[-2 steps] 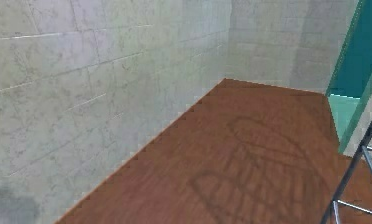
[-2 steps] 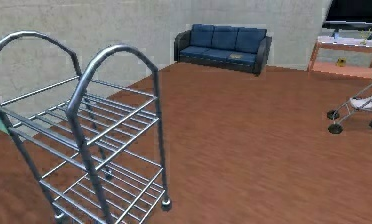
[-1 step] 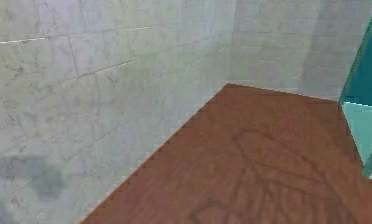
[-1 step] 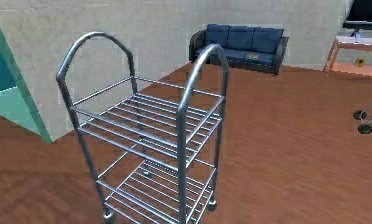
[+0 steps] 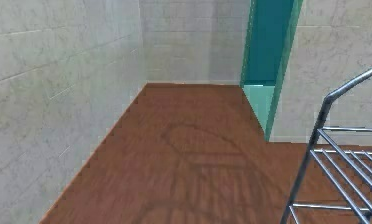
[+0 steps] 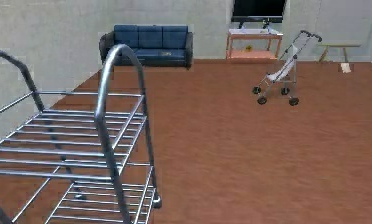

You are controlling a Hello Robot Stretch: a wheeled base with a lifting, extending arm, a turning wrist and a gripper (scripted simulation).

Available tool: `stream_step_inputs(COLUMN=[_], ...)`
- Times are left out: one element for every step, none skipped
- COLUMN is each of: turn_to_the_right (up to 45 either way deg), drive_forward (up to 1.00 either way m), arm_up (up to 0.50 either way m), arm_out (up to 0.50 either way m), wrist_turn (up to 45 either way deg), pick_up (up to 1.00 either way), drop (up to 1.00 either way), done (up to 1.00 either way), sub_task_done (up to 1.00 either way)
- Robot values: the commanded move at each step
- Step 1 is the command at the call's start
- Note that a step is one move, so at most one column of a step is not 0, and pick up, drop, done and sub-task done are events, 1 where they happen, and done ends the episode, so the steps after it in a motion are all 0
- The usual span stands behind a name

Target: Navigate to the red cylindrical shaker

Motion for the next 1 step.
stream_step_inputs(turn_to_the_right=[0.0], drive_forward=[1.00], arm_up=[0.00], arm_out=[0.00], wrist_turn=[0.0], pick_up=[0.00], drop=[0.00], done=[0.00], sub_task_done=[0.00])
